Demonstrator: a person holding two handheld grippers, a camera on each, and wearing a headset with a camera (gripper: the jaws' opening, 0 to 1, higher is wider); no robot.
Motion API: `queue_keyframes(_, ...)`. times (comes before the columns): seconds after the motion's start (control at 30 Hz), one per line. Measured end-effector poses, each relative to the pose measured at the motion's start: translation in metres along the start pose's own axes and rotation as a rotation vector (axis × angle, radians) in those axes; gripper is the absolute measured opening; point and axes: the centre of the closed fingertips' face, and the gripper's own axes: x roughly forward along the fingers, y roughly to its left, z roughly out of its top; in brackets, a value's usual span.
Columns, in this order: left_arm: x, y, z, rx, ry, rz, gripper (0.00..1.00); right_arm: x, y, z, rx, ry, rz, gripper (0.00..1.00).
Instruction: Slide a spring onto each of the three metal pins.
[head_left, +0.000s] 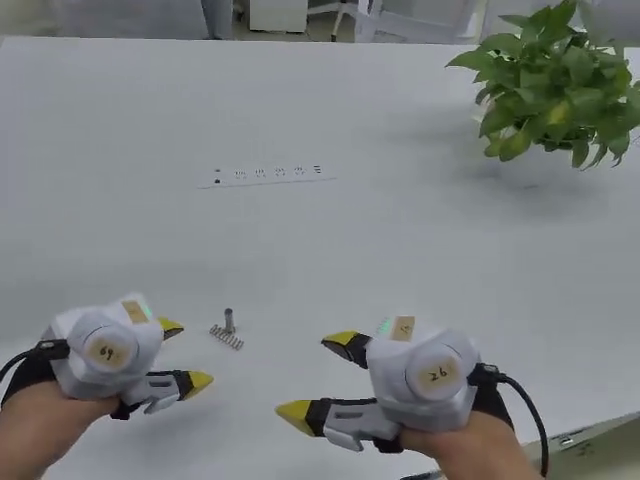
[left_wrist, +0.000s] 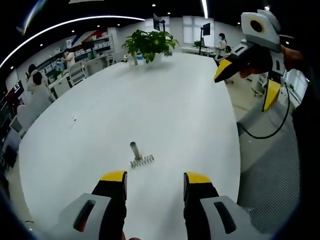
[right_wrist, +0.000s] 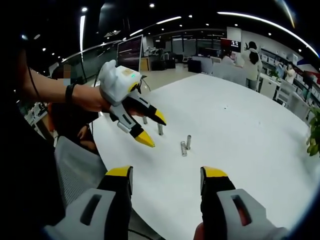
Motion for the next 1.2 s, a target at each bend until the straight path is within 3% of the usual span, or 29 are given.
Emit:
queue_keyframes(0.17, 0.022, 0.007, 0.000, 0.021, 0.031, -0.005, 0.37, -0.004, -0.001, -0.006, 0.009, 0.007, -0.008, 0.53)
queue_keyframes(0.53, 0.062, 0.009, -0.008, 0.091, 0.106, -0.049, 0.35, -0.011, -0.003, -0.016, 0.037, 0.011, -0.018, 0.52)
queue_keyframes(0.8, 0.068, 0.010, -0.007, 0.081, 0.131, -0.063, 0.34, -0.012, -0.009, -0.023, 0.058, 0.013, -0.025, 0.51)
queue_keyframes(1.0, 0.074, 0.010, -0.012, 0.077, 0.159, -0.081, 0.33, -0.009, -0.008, -0.022, 0.061, 0.009, -0.015, 0.51)
queue_keyframes(1.2, 0.063, 0.002, -0.018, 0.062, 0.182, -0.068, 0.27, -0.005, -0.012, -0.026, 0.082, 0.009, -0.028, 0.51)
